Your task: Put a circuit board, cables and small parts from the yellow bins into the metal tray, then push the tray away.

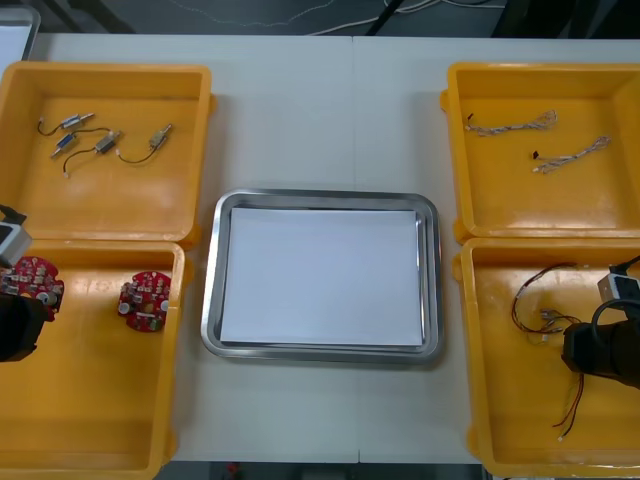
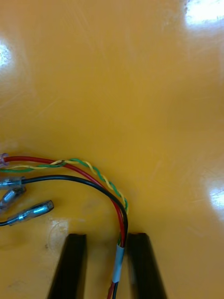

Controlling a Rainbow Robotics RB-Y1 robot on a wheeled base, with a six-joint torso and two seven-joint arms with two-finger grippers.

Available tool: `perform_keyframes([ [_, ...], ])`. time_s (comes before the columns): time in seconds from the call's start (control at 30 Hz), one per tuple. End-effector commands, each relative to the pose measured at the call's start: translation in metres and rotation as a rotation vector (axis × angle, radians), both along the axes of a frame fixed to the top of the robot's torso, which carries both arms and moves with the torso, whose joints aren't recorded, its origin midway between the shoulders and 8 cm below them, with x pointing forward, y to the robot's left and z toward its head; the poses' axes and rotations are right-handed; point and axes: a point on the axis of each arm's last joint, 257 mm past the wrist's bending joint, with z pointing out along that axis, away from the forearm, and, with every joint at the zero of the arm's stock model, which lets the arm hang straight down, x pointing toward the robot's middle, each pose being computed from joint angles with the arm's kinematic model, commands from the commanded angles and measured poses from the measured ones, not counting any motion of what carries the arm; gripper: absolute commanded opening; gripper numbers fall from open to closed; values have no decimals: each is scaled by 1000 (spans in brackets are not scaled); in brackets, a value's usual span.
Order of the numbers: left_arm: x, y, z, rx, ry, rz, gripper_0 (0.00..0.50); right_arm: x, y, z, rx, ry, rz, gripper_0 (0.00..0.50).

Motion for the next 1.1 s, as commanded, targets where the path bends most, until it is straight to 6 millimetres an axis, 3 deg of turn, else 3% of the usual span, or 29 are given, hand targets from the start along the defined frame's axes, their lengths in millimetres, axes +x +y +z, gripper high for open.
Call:
perform_keyframes([
  [0.03,7,-8,31,37,-15,-28,0,-15,-5,-15,-28,45,21,0],
  [0.6,19,-58,48,-13,22,21,0,0,-3,3,-31,20,31,0],
  [1.1,30,-123,47,-55,29,40,0,-7,-13,63,-56,0,18,0],
])
